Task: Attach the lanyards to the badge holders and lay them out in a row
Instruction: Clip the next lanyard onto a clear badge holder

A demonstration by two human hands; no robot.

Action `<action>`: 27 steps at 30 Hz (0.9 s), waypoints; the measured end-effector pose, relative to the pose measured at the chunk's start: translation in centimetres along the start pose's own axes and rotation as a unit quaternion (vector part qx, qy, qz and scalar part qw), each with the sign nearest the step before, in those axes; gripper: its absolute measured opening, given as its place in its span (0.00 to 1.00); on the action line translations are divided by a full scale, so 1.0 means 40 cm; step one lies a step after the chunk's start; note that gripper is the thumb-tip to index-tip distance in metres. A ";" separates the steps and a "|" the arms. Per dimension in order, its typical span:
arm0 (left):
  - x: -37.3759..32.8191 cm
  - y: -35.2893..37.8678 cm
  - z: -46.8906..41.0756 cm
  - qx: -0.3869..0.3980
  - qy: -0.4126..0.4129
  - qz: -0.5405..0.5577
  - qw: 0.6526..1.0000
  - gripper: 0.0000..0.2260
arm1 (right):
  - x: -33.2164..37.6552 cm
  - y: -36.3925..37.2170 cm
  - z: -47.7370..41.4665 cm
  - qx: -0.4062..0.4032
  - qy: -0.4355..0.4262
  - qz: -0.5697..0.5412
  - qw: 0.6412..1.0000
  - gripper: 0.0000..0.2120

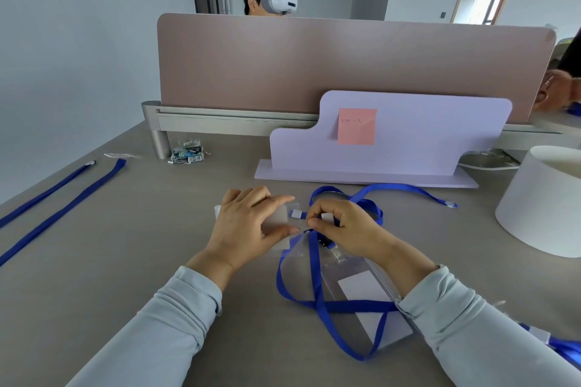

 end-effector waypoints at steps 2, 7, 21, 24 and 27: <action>-0.002 -0.003 -0.002 0.005 -0.003 0.008 1.000 0.25 | 0.004 0.001 0.000 0.006 -0.005 -0.004 1.000 0.05; 0.003 -0.020 -0.005 -0.004 -0.022 0.021 1.000 0.23 | 0.010 0.007 0.003 0.014 -0.008 -0.015 1.000 0.03; -0.011 -0.032 -0.036 0.033 -0.019 0.022 0.999 0.19 | 0.022 -0.017 0.007 -0.056 -0.023 0.007 0.998 0.04; -0.019 -0.033 -0.043 0.054 -0.013 0.030 0.998 0.14 | 0.026 -0.023 0.009 -0.075 -0.027 0.005 0.997 0.04; -0.024 -0.025 -0.048 0.102 -0.031 0.056 0.993 0.12 | 0.027 -0.031 0.011 -0.090 -0.033 -0.015 0.995 0.04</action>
Point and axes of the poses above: each hand's wrist, its own z-axis away from the middle knuckle, its own y-axis out of the palm, x = y × z, the point moved 8 cm from there along -z, towards the middle knuckle
